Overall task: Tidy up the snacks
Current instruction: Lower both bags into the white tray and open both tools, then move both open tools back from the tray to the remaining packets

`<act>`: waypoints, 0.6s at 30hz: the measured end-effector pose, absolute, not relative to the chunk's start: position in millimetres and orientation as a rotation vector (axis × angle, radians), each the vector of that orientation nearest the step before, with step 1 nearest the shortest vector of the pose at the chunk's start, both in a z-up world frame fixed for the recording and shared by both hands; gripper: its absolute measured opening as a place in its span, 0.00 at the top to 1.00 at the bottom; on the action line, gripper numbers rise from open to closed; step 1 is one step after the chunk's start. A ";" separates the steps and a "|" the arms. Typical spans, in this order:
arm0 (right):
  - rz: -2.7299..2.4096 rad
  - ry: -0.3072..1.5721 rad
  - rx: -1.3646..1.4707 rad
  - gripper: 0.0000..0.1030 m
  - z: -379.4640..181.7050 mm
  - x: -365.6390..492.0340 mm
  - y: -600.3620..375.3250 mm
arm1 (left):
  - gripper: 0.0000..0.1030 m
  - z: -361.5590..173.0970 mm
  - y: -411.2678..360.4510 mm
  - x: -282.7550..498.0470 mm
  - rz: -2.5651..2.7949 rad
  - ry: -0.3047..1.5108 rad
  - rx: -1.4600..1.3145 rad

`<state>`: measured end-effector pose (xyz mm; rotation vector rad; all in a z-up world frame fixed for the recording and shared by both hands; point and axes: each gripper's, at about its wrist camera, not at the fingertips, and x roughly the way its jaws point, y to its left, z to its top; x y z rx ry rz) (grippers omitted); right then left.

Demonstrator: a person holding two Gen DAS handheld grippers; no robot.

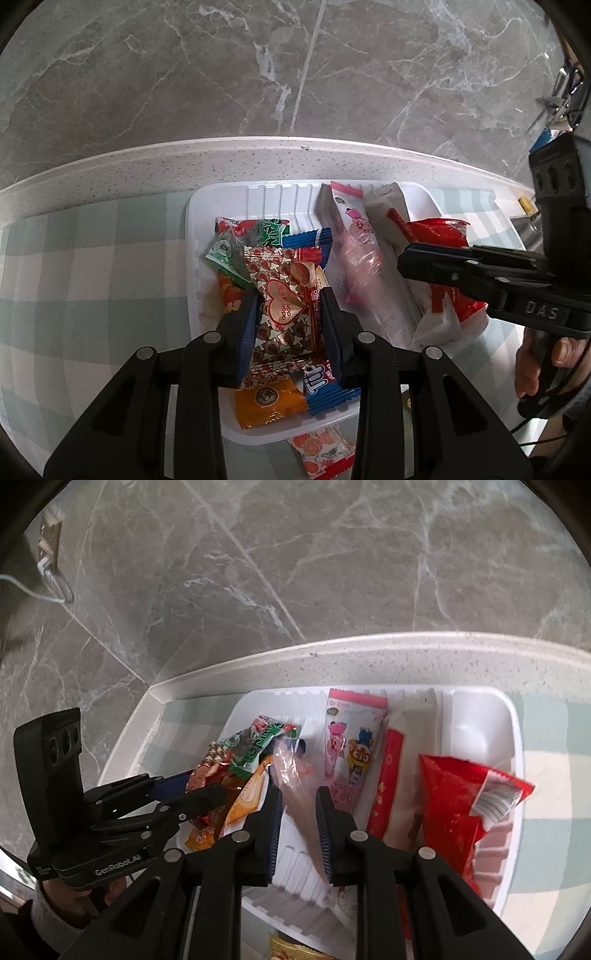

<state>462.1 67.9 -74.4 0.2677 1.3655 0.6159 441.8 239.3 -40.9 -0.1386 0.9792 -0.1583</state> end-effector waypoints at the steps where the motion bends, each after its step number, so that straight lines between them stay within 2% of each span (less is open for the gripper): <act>1: 0.618 1.358 0.253 0.78 -72.3 461.9 69.0 | 0.64 -41.1 238.7 441.7 -0.152 0.977 -0.136; 3: 0.618 1.341 0.229 0.73 -67.5 460.5 69.9 | 0.53 -39.6 238.3 439.9 -0.145 0.968 -0.132; 5: 0.624 1.322 0.216 0.64 -61.9 458.0 68.9 | 0.53 -36.4 238.0 437.0 -0.148 0.954 -0.138; 18: 0.655 1.257 0.147 0.58 -23.8 419.1 55.4 | 0.51 -9.7 246.9 399.9 -0.115 0.908 -0.189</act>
